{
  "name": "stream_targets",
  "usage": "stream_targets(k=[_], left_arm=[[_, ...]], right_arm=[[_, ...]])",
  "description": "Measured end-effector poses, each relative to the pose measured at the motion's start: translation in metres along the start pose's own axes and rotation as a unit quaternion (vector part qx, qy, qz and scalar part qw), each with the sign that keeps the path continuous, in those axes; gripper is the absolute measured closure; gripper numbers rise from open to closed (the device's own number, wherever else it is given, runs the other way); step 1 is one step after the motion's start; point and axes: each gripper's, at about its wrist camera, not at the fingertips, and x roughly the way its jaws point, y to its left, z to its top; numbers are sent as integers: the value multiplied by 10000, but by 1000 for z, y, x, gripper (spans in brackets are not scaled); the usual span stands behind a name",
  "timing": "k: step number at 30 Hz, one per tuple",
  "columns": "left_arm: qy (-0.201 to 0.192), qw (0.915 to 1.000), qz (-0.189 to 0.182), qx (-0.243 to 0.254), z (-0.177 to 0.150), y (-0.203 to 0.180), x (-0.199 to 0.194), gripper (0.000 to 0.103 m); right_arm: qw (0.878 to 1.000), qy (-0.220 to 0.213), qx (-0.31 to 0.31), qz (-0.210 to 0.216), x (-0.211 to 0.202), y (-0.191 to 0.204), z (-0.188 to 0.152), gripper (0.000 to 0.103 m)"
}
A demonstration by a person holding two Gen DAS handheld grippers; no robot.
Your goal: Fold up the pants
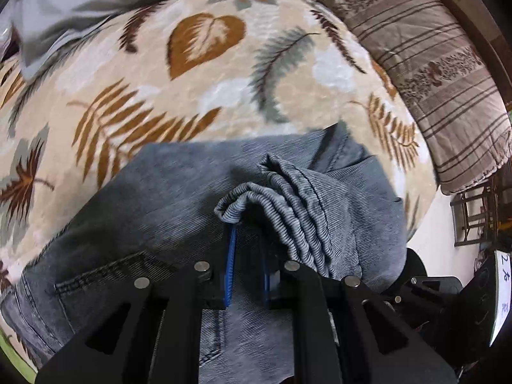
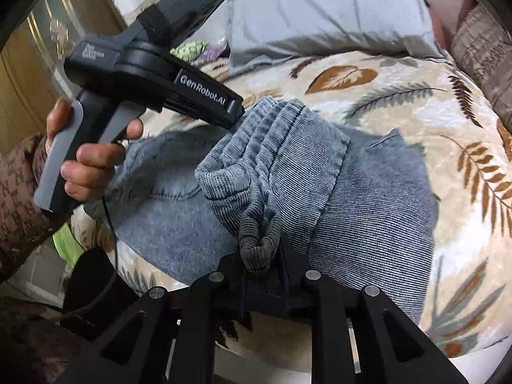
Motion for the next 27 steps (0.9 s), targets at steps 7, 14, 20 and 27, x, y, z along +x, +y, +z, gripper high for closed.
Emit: stream_targets(k=[7,14,20,27], left_arm=[[34,9996,42,-263,-18,22,0,92],[-120,9958,-323,-853,-34,49,-26,84],[-494,9901,-655,-1139,-23,35,-42,40],[-40,9764,-1149,-1829,4,28,2,40]], right_arm=[[9990,272,-350,-51,15,17,-2,64],[9965,124,-605,572,-34,23,0,62],[9953,-432,833,252,-61,-74,26,48],[9717,-242,2255,658,-12,-161,41,46]])
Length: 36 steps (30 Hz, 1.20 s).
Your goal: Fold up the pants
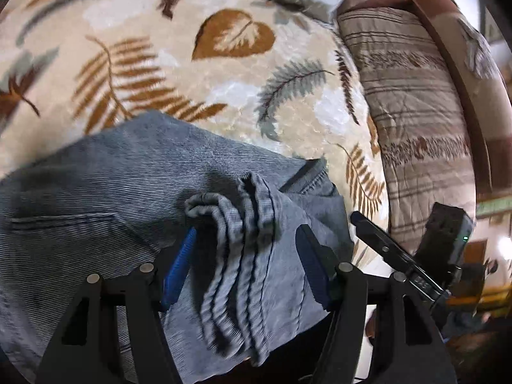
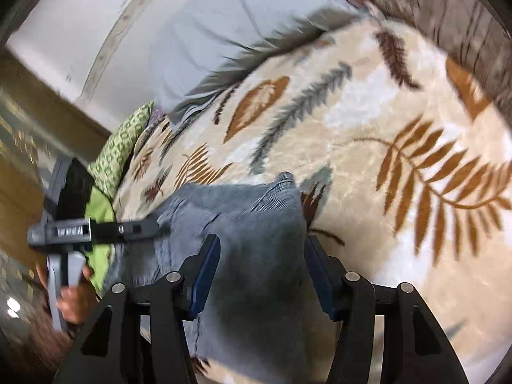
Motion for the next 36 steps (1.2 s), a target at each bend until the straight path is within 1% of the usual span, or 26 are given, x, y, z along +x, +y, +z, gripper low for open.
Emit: stream_targets(k=[2,3,5,6,7,8,9,11,12,13,14,16,19,20,21,22,23,24,26,27,28,29,30,34,35,36], left_arm=[[197,9994,-159,-216,4,3,11,40],[282,9989,-252,-294,4,4,15,40],[438,9971,-484,-380,3,1,22,40],[436,9970,-533,-345,2,-2,21,41],[373,9978,-485,-256,1,-7,19,43],[238,9988,-399,-137,-1,-12,13,49],[89,9995,-288,15,-4,-18,6,52],[-117,9993,236,249,-7,-20,0,59],[-113,9983,479,300,-8,-19,3,62],[-67,9979,588,277,-9,-16,7,72],[16,9974,674,245,-10,-13,12,76],[101,9970,726,251,-16,-8,20,77],[35,9955,851,408,-22,-6,25,77],[29,9956,849,397,-21,-5,26,77],[42,9959,830,363,-21,-5,26,77],[31,9963,784,360,-21,-5,23,77],[12,9965,736,384,-23,-7,19,77],[-24,9970,645,415,-24,-8,13,77],[-184,9969,563,509,-28,-14,2,77],[-326,9963,545,577,-30,-17,-6,75],[-388,9960,525,611,-31,-19,-10,69],[-429,9961,486,598,-32,-20,-11,62],[-439,9964,439,580,-32,-20,-10,59],[-231,9975,492,456,-33,-18,8,58],[-172,9975,554,407,-35,-17,12,58],[-154,9971,616,423,-39,-18,14,59]], right_arm=[[9995,75,251,172,14,-12,7,47],[9988,102,396,266,21,-17,10,49],[9967,233,614,473,36,-26,17,71],[9963,337,599,507,41,-24,19,86],[9971,336,471,485,41,-18,23,88],[9985,229,202,452,34,-6,28,90],[9989,22,-153,445,23,9,33,90],[9957,-298,-853,210,9,34,41,92],[9937,-240,-1095,-40,14,40,44,92],[9920,-94,-1236,-256,24,41,45,92],[9893,86,-1367,-502,39,39,45,92],[9864,171,-1468,-716,52,32,41,92],[9909,179,-1182,-627,61,12,40,91],[9912,235,-1097,-698,68,6,39,88],[9916,244,-1029,-748,68,3,38,81],[9931,229,-924,-686,66,-1,39,77],[9959,178,-735,-488,57,-6,40,77],[9984,98,-502,-256,45,-11,42,74],[9998,-44,-163,138,25,-21,43,74],[9995,-70,-71,296,17,-24,41,73],[9991,-35,-13,411,12,-26,38,73],[9988,44,14,478,11,-27,33,73],[9987,132,24,498,11,-28,28,73],[9973,426,167,572,28,-34,9,73],[9974,455,142,540,32,-33,5,78],[9981,417,13,460,30,-28,4,87]])
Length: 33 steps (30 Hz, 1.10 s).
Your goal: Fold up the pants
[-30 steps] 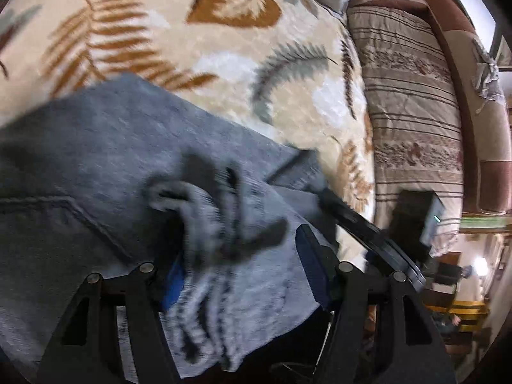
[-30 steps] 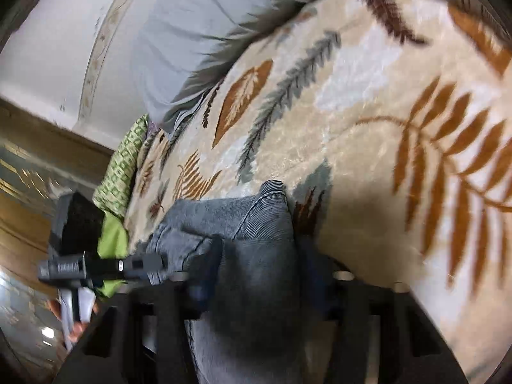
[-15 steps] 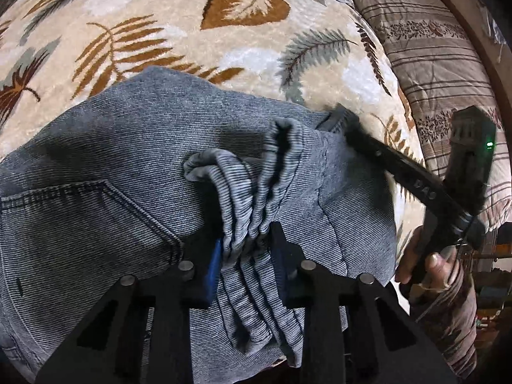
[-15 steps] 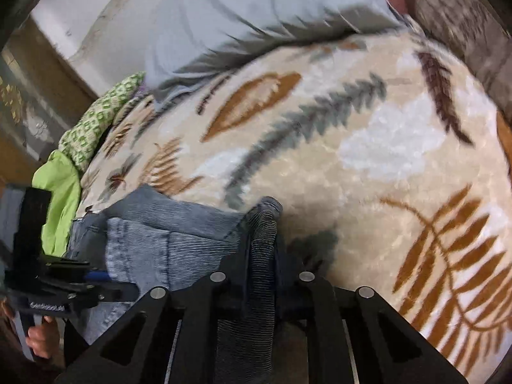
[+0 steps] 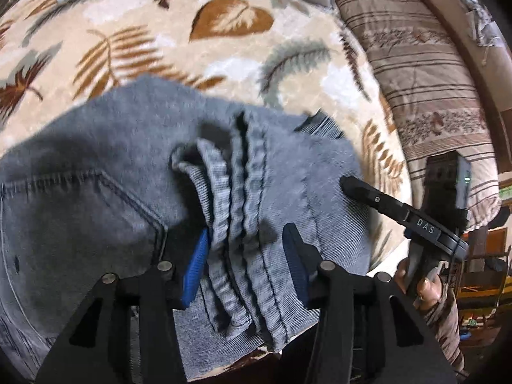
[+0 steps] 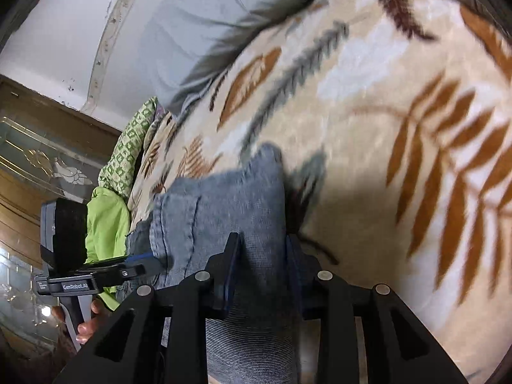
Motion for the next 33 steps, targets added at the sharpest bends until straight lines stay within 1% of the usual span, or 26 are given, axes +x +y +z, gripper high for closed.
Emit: stream_targets(k=[1,2,4,5,7,8,11,13,15,19,22,23,24,25,27,28,30,31,33], left_arm=[[-44,10000,63,57,-4,-3,-2,59],[-117,9996,202,136,-8,-7,-4,58],[-196,9973,612,368,-17,-16,0,58],[-194,9964,722,407,-20,-16,4,58],[-171,9940,959,504,-26,-16,13,57],[-239,9927,1044,553,-28,-18,16,57],[-327,9896,1205,721,-31,-23,14,57],[-323,9903,1169,677,-31,-20,14,57],[-310,9901,1210,645,-30,-19,13,57],[-315,9899,1238,610,-31,-21,10,57],[-264,9909,1206,536,-32,-20,1,57],[-288,9920,1138,473,-33,-19,-6,57],[-320,9936,1007,392,-34,-15,-15,57],[-315,9950,882,336,-36,-13,-20,57],[-299,9971,668,221,-41,-9,-28,55],[-286,9977,590,157,-44,-7,-31,53],[-185,9991,372,49,-51,-5,-30,51],[-76,9996,262,1,-54,-4,-26,50],[176,9998,54,-107,-57,-4,-17,50]], right_arm=[[9996,-89,-259,-109,-5,10,-2,88],[9985,-160,-485,-212,-10,18,-5,89],[9934,-246,-945,-601,-16,33,-13,89],[9895,-223,-1132,-875,-14,37,-17,89],[9857,-121,-1243,-1135,-6,35,-22,89],[9847,-92,-1247,-1217,-2,32,-23,89],[9866,-82,-1103,-1204,4,23,-23,86],[9883,-100,-1005,-1144,3,19,-21,87],[9893,-85,-931,-1121,4,18,-19,87],[9900,-64,-821,-1142,-1,20,-18,82],[9912,-140,-698,-1114,-16,24,-21,76],[9921,-183,-635,-1070,-24,25,-23,74],[9932,-213,-563,-996,-32,24,-27,69],[9944,-226,-491,-910,-38,23,-30,61],[9963,-216,-348,-761,-47,20,-41,56],[9973,-173,-258,-667,-49,18,-47,56],[9987,-98,-104,-492,-48,15,-57,56],[9992,-37,-27,-392,-45,14,-62,56],[9993,61,-5,-363,-37,14,-69,56]])
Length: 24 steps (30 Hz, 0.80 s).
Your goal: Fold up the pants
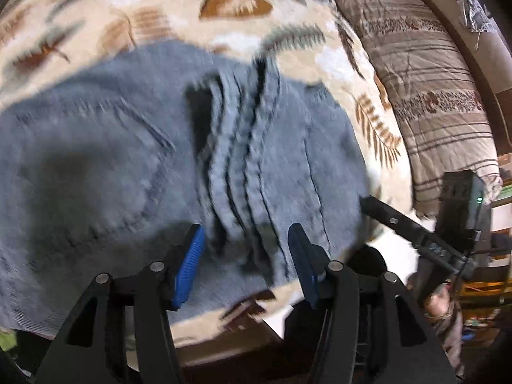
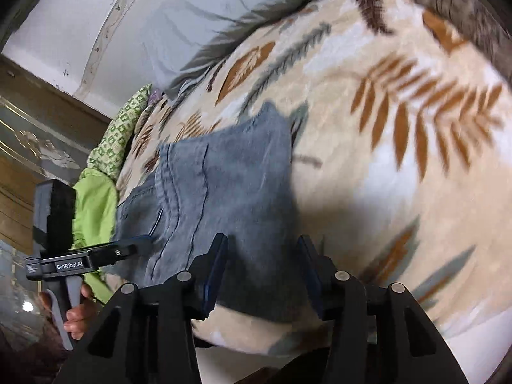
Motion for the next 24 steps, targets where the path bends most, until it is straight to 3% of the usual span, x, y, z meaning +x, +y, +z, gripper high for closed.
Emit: stream_targets(k=[3,6,8,14,17,19,24], left_arm=[[30,10000,27,-31,-7,-2,5,50],[64,9996,259,-15,-9,0,15,50],[16,9997,260,-17,-11,1,16,50],[-1,9999,107,-50,-13,10,3,50],[-219,9996,-25,-160,-11,26,-17,50],[-316,9992,-132,-206,-13,40,-32,49],[-468,9970,-395,-475,-16,101,-73,49]], right_arm=[[9988,-82,-447,-208,-5,17,-4,76],[9929,-63,-844,-839,-5,22,-5,79],[9872,88,-977,-1261,5,17,-9,78],[9835,-270,-1133,-1383,-10,39,-6,72],[9767,-503,-1573,-1370,-18,76,-3,70],[9730,-518,-1857,-1273,-15,101,-4,62],[9542,-213,-2834,-934,30,188,-20,54]])
